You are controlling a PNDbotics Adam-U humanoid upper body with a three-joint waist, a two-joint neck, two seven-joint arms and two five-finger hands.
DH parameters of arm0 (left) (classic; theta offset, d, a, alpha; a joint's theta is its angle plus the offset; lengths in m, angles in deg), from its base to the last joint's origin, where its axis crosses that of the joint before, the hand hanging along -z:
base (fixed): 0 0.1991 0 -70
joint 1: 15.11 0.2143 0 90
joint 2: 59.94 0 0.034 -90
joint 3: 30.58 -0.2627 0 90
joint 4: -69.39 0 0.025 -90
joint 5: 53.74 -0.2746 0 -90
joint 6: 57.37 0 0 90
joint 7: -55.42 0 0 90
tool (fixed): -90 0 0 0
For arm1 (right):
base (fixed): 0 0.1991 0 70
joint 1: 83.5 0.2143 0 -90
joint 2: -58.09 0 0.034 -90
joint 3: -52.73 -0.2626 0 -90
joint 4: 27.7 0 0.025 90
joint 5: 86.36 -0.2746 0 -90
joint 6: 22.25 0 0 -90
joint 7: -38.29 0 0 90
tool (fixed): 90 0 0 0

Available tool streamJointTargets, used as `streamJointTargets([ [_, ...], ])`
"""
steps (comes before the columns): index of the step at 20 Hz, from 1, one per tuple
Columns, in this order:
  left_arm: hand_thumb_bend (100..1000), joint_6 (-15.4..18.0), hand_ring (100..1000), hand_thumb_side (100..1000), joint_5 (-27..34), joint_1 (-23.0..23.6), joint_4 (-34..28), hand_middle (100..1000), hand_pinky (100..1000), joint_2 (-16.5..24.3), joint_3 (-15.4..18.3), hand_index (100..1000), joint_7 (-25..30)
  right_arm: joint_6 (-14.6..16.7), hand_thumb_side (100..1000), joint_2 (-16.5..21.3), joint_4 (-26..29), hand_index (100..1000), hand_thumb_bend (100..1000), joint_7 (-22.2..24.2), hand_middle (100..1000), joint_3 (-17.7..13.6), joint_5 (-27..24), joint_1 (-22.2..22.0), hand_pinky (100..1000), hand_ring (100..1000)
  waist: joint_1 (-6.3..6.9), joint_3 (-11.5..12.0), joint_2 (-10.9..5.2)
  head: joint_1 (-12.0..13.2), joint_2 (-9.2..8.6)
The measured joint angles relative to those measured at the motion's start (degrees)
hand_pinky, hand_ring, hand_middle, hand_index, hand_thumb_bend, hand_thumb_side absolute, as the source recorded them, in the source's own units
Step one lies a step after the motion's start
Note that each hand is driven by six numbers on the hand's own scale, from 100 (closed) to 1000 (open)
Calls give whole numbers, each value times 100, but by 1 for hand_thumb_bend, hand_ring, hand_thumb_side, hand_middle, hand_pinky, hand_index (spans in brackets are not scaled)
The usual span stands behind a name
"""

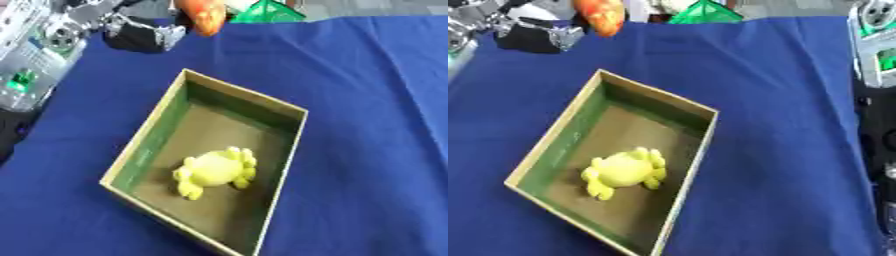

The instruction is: Pick up objects on the table and place them in the box.

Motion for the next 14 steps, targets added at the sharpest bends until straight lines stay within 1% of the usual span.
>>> streamJointTargets([
  [3, 100, -241, 545, 100, 17, 192, -445, 616, 414, 0, -44, 685, 213, -25, 573, -3, 55, 858, 260, -4, 766, -17, -22, -23, 740, 745, -3, 11, 5, 29, 3],
  [9, 100, -749, 545, 100, 18, 429, -1292, 616, 415, -8, -107, 684, 691, -49, 575, -23, 125, 858, 257, -15, 766, -58, -64, -45, 739, 744, -18, 23, 29, 54, 20],
  [14, 100, -1003, 560, 100, 81, 542, -1617, 628, 436, -12, -288, 696, 1135, -83, 579, -49, 196, 859, 252, -14, 766, -89, -108, -99, 737, 742, -29, 73, 31, 55, 20],
])
